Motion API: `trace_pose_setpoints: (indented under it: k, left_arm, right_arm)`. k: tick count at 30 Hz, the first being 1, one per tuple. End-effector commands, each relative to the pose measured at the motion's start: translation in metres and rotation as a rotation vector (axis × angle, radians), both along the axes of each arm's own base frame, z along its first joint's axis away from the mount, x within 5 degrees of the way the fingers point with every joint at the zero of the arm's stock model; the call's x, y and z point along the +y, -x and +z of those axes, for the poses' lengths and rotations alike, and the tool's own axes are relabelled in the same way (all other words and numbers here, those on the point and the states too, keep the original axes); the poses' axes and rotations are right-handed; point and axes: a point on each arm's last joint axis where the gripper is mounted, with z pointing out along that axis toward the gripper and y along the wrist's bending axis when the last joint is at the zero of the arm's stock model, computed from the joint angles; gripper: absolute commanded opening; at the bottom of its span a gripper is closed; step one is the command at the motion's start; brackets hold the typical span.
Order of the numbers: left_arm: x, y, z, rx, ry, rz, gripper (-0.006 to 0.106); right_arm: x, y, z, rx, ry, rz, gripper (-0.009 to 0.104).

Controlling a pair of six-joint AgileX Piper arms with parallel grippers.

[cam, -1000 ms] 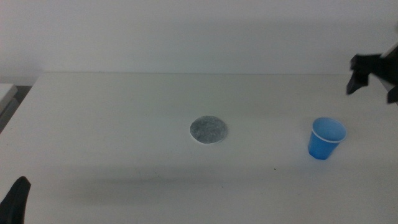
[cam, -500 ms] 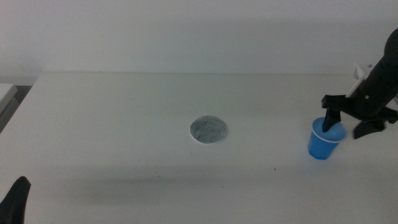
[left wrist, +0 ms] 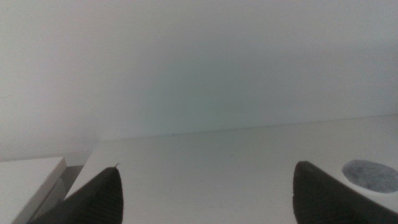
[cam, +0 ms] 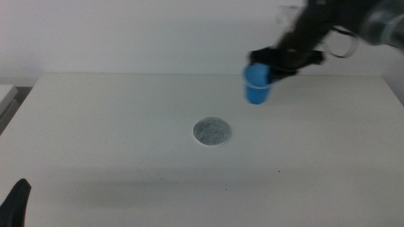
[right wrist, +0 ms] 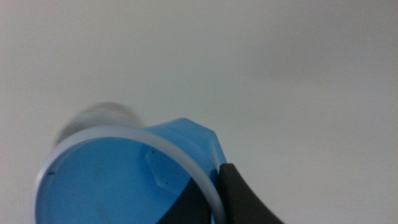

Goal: Place an empty cup on a cup mat.

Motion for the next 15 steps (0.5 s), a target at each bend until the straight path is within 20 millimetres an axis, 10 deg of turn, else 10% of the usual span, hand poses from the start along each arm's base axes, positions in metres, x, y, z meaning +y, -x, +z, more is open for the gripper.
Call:
trace_pose_setpoints:
  k: [1,8,15]
  left_arm:
    - [0.0,0.0,0.001,-0.015,0.011,-0.004,0.094]
    - [0.0,0.0,0.001,-0.015,0.011,-0.004,0.094]
    - [0.0,0.0,0.001,-0.015,0.011,-0.004,0.094]
  right_arm:
    - [0.025,-0.003,-0.006,0.018,0.045,0.042,0.0]
    - [0.083,-0.005,-0.037,0.058,0.057,0.143,0.0]
    - [0.099,-0.003,-0.06,0.109,0.058,0.158,0.0]
